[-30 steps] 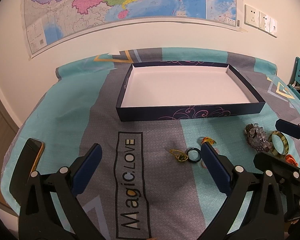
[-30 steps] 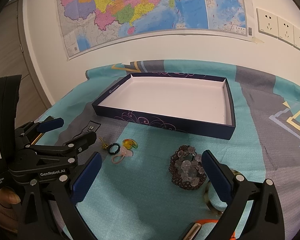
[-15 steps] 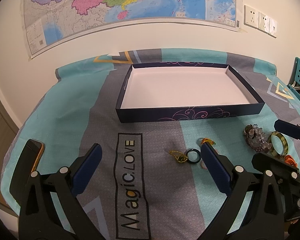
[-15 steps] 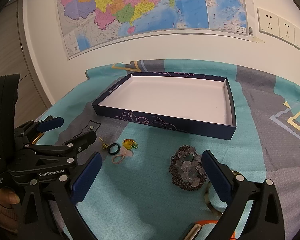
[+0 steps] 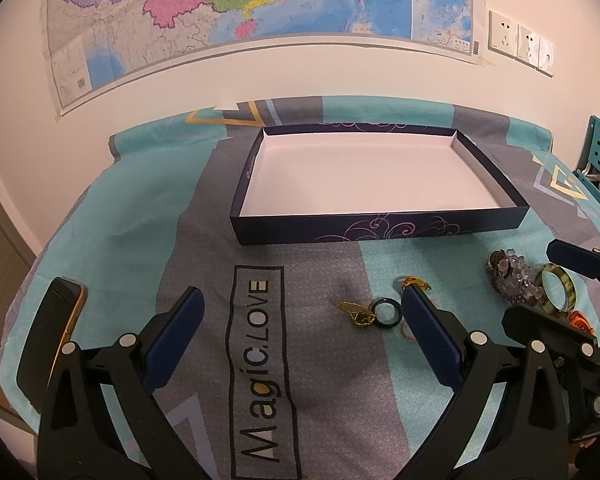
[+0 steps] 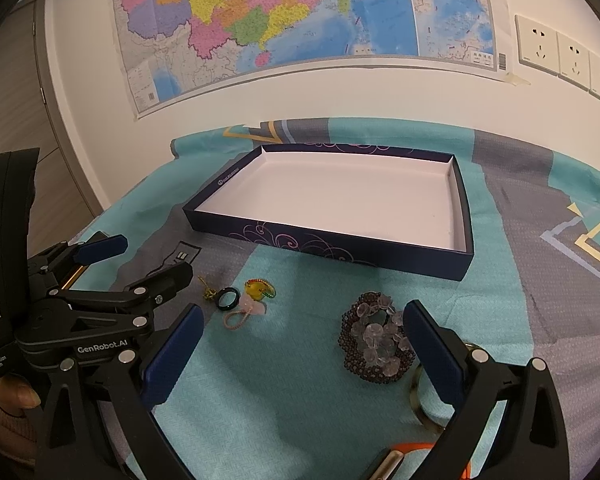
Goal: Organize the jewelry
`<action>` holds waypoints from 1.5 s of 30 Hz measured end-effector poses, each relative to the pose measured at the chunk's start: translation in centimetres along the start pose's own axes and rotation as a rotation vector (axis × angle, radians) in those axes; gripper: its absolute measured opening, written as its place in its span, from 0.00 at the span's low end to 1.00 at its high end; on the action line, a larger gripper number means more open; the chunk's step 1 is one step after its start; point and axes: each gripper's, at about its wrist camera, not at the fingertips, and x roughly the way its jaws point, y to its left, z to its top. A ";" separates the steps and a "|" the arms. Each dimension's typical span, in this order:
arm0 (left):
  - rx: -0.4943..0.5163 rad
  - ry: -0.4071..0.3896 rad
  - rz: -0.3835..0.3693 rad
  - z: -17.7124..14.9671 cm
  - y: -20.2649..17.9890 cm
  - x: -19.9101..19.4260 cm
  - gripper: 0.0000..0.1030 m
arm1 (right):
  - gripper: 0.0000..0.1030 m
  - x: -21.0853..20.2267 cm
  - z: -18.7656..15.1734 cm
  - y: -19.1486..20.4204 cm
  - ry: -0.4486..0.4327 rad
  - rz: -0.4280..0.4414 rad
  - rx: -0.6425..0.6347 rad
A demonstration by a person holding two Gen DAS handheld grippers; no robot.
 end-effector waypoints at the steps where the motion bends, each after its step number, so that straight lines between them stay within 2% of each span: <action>1: -0.001 0.000 -0.001 0.0 0.0 0.0 0.94 | 0.94 0.0 0.0 0.0 0.001 -0.001 0.000; 19: -0.003 0.012 -0.026 -0.3 0.0 0.4 0.94 | 0.94 0.0 0.0 -0.3 0.004 0.008 0.007; 28: -0.012 0.039 -0.074 -0.6 1.0 1.2 0.94 | 0.94 -0.6 -0.1 -0.9 0.004 -0.004 -0.002; 38: 0.015 0.068 -0.147 -2.0 1.7 1.7 0.94 | 0.94 -2.6 -1.7 -5.4 0.048 -0.102 0.029; 43: 0.051 0.058 -0.177 -1.9 1.1 1.3 0.94 | 0.86 -3.2 -2.8 -8.3 0.078 -0.142 0.093; 45: 0.076 0.052 -0.212 -1.9 0.5 0.9 0.94 | 0.81 -3.5 -3.2 -9.1 0.089 -0.139 0.106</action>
